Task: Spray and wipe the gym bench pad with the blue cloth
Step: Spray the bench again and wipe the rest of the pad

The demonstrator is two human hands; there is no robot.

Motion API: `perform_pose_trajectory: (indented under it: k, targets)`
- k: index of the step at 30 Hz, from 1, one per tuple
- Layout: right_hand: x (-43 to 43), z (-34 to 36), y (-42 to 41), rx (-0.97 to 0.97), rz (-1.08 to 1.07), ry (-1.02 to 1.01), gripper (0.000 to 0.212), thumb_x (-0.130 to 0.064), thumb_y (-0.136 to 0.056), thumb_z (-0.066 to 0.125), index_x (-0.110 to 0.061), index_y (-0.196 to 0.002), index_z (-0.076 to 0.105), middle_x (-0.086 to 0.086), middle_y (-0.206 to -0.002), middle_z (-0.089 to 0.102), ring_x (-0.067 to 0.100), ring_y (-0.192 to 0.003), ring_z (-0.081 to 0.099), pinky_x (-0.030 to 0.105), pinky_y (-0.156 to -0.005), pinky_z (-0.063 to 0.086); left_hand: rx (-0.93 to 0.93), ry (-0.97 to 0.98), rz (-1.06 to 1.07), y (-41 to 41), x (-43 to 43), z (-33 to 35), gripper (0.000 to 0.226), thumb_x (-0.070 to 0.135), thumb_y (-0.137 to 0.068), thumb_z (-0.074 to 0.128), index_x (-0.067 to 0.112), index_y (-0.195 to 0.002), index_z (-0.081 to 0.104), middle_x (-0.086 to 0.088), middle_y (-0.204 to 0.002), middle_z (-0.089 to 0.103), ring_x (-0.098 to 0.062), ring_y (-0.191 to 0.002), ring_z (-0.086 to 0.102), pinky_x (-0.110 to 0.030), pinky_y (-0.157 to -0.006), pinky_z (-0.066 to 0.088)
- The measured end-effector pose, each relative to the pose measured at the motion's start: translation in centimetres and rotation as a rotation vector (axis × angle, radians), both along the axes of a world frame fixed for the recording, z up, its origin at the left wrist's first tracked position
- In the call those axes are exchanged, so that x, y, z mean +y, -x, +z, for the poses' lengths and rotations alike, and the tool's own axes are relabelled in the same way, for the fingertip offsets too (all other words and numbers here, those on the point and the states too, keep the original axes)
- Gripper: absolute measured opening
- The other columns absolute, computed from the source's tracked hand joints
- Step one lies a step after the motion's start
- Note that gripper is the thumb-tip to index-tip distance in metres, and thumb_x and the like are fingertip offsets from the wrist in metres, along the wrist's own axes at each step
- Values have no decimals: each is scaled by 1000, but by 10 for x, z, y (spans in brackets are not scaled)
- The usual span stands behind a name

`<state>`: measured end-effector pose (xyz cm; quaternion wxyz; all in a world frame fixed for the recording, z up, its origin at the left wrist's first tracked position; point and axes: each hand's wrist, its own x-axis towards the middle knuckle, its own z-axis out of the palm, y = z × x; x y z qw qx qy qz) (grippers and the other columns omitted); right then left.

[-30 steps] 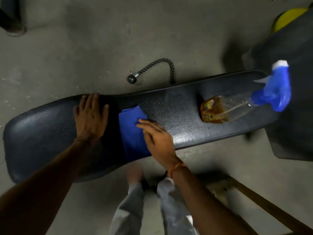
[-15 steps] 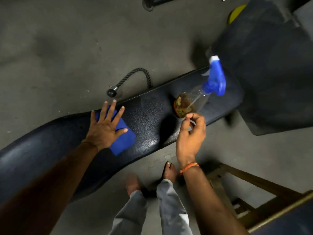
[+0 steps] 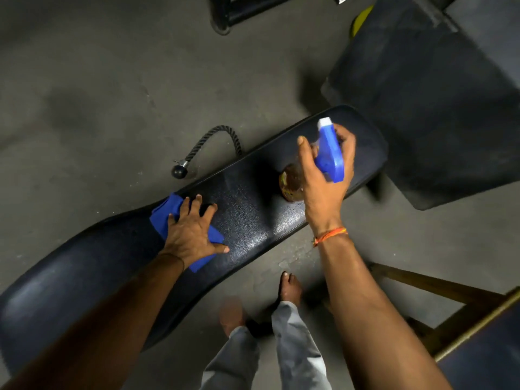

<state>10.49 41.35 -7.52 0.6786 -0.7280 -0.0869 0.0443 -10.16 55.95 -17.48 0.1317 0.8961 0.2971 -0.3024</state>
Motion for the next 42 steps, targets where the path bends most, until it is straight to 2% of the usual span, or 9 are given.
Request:
perform_pose_trajectory:
  k: [3,7,11,15,17,23,27,32,42]
  targets:
    - [-11,-6,12,-33,96,46,24,-15,-94,77,-25,-112,65,-13,-94,61,10,-82,57,39,-82,51,6,-36,23,-13,-4,7,117,75,-56,80,31,-151,26,-11,-156,19,-39,-149,19,-69,-108,38]
    - [-38,-7,40,-91,153,102,24,-14,-94,78,-22,-116,72,-5,-113,69,18,-107,68,42,-97,54,52,-35,59,-20,-10,7,138,70,-56,85,35,-161,2,-13,-158,12,-41,-151,15,-72,-110,33]
    - [-61,-4,70,48,167,110,21,-18,-94,79,-30,-85,65,-9,-73,62,11,-64,57,38,-66,52,89,-19,84,-24,-12,5,145,65,-57,87,36,-161,-10,-11,-168,-8,-43,-155,2,-76,-112,26]
    - [-70,-14,95,107,100,183,41,-49,-97,69,-19,-74,53,8,-65,51,30,-59,49,54,-59,46,134,-68,51,-29,-17,3,148,67,-58,86,31,-161,-15,-13,-169,-13,-44,-156,0,-75,-113,26]
    - [-73,-26,106,177,95,223,49,-55,-97,67,-14,-73,53,9,-64,49,28,-56,48,54,-57,46,171,-107,20,-33,-21,4,149,68,-58,85,26,-161,-15,-16,-169,-12,-44,-156,2,-74,-115,23]
    - [-102,-71,139,445,236,184,55,-61,-93,71,-8,-85,57,4,-61,41,25,-56,41,43,-58,37,210,-143,-9,-42,-26,5,151,65,-57,88,17,-162,-11,-25,-167,-7,-49,-154,9,-72,-116,22]
    - [-111,-81,150,351,193,426,49,-62,-93,63,-15,-79,59,6,-64,61,28,-61,65,46,-60,54,207,-134,-12,-40,-25,6,150,65,-58,87,19,-162,-11,-25,-167,-8,-48,-154,9,-71,-117,21]
    - [-116,-92,153,417,247,635,49,-68,-84,58,-20,-83,68,1,-72,74,25,-74,70,43,-75,58,205,-150,-12,-42,-26,8,151,65,-55,88,19,-162,-9,-25,-168,-6,-48,-154,11,-71,-117,21]
    - [-140,-98,125,357,-31,381,42,-58,-92,65,-17,-80,61,9,-66,63,36,-68,64,51,-70,57,196,-163,-32,-47,-31,12,150,63,-57,89,15,-162,-8,-29,-166,-3,-52,-152,14,-71,-118,20]
